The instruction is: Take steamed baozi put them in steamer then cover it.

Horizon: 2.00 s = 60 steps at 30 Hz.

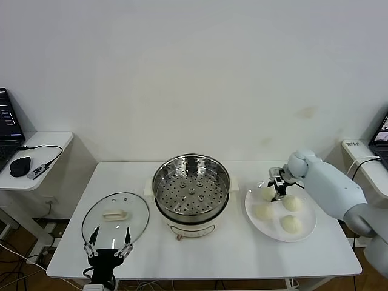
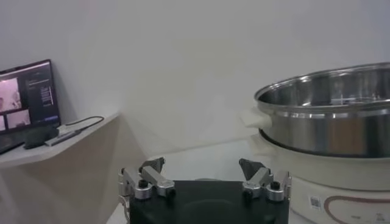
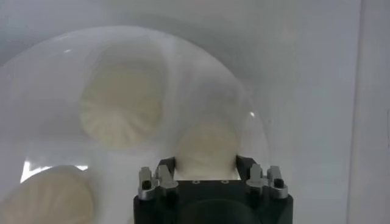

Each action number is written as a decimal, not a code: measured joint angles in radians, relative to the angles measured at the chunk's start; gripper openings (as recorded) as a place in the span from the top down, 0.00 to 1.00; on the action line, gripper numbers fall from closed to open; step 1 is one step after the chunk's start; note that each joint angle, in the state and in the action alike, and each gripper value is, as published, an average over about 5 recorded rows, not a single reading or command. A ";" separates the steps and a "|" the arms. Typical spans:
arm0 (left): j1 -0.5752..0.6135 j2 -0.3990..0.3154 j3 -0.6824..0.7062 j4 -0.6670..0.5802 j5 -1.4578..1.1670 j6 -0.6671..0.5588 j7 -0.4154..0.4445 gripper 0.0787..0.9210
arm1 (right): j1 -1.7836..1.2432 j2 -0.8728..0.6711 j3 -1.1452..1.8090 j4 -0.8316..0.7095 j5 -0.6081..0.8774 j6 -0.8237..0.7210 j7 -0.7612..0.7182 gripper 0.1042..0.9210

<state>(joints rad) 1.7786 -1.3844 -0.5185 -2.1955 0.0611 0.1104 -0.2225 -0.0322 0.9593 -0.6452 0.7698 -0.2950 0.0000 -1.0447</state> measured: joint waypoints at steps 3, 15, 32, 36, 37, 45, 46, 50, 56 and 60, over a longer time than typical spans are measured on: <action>0.000 0.000 0.002 0.000 0.000 0.000 0.000 0.12 | 0.002 -0.011 -0.005 0.011 0.006 -0.003 0.000 0.37; -0.001 -0.003 0.011 -0.007 0.008 0.000 -0.003 0.12 | 0.014 -0.070 -0.014 0.080 0.039 -0.018 0.006 0.53; 0.002 0.006 0.020 -0.024 0.014 0.000 -0.003 0.12 | 0.228 -0.231 -0.160 0.340 0.232 -0.072 0.038 0.51; -0.002 0.013 0.021 -0.025 0.012 0.001 -0.003 0.12 | 0.326 -0.243 -0.233 0.413 0.305 -0.086 0.052 0.51; -0.003 0.015 0.021 -0.025 0.012 0.001 -0.003 0.12 | 0.352 -0.242 -0.252 0.431 0.323 -0.089 0.056 0.51; -0.017 0.021 0.019 -0.028 0.011 0.006 -0.001 0.12 | 0.500 -0.185 -0.387 0.538 0.452 -0.098 0.099 0.51; -0.018 0.022 0.018 -0.029 0.011 0.007 -0.001 0.12 | 0.510 -0.173 -0.400 0.546 0.464 -0.097 0.105 0.51; -0.021 0.027 0.013 -0.032 0.006 0.011 0.002 0.12 | 0.542 -0.119 -0.451 0.566 0.497 -0.087 0.126 0.51; -0.020 0.031 0.008 -0.038 -0.002 0.018 0.005 0.12 | 0.561 -0.022 -0.517 0.570 0.504 -0.044 0.151 0.51; -0.020 0.025 0.007 -0.036 -0.003 0.018 0.005 0.12 | 0.558 0.038 -0.548 0.550 0.477 0.004 0.169 0.51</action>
<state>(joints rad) 1.7587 -1.3592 -0.5115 -2.2318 0.0583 0.1288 -0.2180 0.5256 0.9971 -1.1932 1.3194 0.1825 0.0043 -0.8762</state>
